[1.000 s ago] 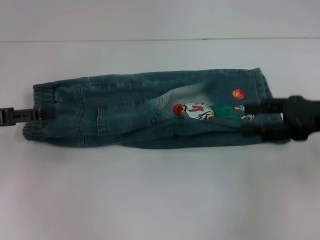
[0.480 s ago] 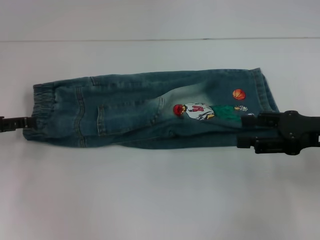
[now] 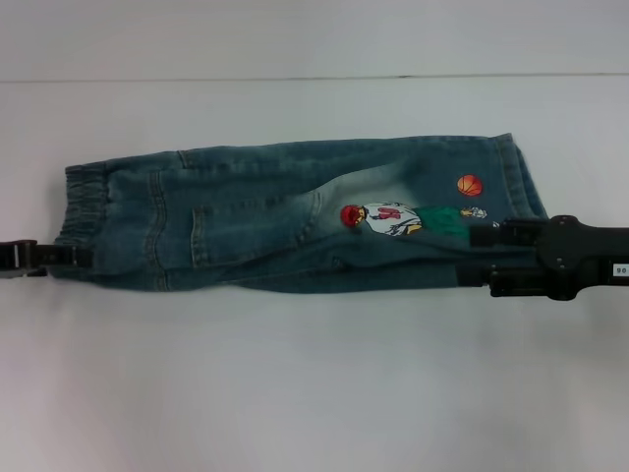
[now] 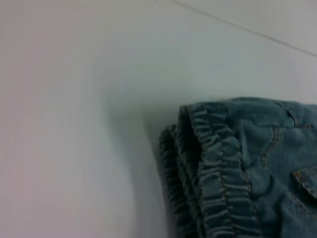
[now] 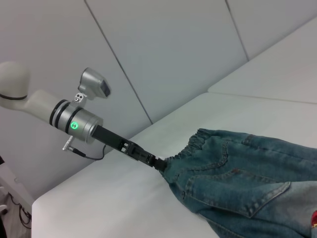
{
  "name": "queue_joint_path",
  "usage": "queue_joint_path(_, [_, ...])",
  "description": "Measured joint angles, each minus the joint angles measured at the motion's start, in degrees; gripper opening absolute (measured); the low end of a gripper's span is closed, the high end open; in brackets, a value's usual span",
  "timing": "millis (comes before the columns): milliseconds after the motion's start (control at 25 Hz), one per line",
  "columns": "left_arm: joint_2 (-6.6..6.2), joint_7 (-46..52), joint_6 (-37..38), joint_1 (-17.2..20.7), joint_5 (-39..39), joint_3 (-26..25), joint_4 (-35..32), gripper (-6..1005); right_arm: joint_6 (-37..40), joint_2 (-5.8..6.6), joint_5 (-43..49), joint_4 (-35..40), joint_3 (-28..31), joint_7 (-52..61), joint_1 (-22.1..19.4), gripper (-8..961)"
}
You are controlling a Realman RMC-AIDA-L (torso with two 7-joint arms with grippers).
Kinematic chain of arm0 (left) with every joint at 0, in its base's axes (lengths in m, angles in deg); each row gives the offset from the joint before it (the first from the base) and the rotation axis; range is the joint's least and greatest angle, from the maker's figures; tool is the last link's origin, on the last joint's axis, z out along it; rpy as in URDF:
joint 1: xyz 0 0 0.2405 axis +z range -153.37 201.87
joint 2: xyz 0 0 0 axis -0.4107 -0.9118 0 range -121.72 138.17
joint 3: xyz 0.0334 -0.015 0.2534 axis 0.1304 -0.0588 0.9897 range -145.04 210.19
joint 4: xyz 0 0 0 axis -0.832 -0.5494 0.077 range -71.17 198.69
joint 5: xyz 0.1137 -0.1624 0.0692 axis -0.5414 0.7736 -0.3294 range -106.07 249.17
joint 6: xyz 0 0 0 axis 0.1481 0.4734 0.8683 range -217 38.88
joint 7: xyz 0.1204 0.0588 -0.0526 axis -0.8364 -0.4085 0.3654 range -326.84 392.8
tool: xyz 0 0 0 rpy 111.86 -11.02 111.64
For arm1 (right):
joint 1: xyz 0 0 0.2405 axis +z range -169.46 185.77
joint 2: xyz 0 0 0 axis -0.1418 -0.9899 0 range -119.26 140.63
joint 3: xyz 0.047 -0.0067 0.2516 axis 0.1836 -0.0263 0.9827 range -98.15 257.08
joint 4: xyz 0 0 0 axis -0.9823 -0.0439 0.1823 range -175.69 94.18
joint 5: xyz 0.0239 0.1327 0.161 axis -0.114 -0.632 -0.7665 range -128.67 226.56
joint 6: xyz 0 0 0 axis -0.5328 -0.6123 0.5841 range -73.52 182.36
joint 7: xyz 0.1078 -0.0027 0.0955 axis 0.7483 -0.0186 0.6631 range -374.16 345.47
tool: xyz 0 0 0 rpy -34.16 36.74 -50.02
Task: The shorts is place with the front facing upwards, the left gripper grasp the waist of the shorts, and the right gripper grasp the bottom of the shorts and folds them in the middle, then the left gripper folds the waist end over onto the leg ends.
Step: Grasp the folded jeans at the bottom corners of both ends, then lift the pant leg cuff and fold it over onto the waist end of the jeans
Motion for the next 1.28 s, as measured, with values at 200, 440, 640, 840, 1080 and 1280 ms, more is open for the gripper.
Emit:
queue_joint_path(200, [0.08,0.8,0.8,-0.5,0.0,1.3,0.4,786,-1.0,-0.31,0.0,-0.3,0.0,-0.3,0.1,838])
queue_joint_path(440, [0.64,0.9,0.3,-0.5,0.4,1.5,-0.1,635,-1.4,-0.51,0.0,-0.3,-0.1,-0.8,0.1,838])
queue_joint_path(640, [0.7,0.8,0.4,-0.6,0.4,1.1,-0.1,475,-1.4,-0.56,-0.1,-0.4,-0.2,-0.8,0.1,838])
queue_joint_path(840, [0.7,0.8,0.7,-0.7,0.5,1.1,-0.1,265,-1.7,-0.56,-0.1,-0.5,-0.2,-0.8,0.1,837])
queue_joint_path(1080, [0.59,-0.1,1.5,-0.4,3.1,1.0,-0.4,78,-2.7,-0.56,0.0,-1.1,-0.1,-0.9,0.1,837])
queue_joint_path(1280, [0.07,-2.5,7.6,1.2,11.5,0.2,-4.2,31,-5.2,-1.4,-0.4,-1.1,1.3,-2.2,-0.1,830])
